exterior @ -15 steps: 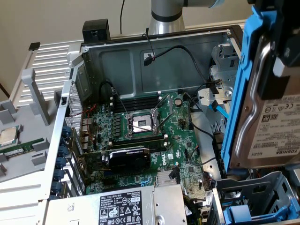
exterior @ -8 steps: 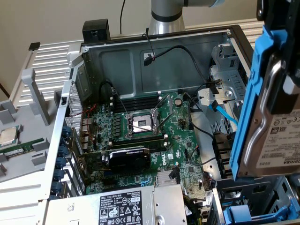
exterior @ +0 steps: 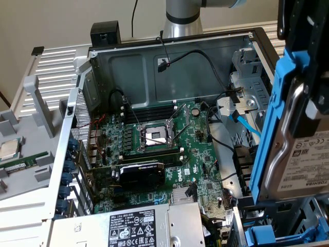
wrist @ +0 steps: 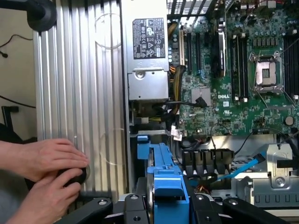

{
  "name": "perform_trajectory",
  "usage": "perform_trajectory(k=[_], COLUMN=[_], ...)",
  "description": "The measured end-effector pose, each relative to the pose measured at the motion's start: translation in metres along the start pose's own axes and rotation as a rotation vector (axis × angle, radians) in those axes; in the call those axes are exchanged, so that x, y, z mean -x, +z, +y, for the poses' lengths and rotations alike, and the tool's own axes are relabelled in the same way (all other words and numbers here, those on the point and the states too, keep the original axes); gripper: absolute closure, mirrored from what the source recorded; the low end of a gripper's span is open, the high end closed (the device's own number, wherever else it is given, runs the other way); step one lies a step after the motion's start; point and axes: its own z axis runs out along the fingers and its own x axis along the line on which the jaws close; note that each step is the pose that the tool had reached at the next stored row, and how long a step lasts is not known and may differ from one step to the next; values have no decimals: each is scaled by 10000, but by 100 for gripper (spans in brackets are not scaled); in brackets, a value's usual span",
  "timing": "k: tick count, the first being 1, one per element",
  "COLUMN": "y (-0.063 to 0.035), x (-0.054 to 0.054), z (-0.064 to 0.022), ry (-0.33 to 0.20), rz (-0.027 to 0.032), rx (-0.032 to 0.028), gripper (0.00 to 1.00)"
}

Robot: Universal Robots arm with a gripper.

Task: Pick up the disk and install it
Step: 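Insert the disk into the insertion slot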

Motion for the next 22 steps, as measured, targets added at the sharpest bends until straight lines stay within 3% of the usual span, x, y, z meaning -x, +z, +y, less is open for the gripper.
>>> perform_trajectory(k=[10,22], y=[163,280], x=[3,4], z=[14,34], ry=[-72,-167], rz=[-44,-95], rx=[1,2], gripper=[63,63])
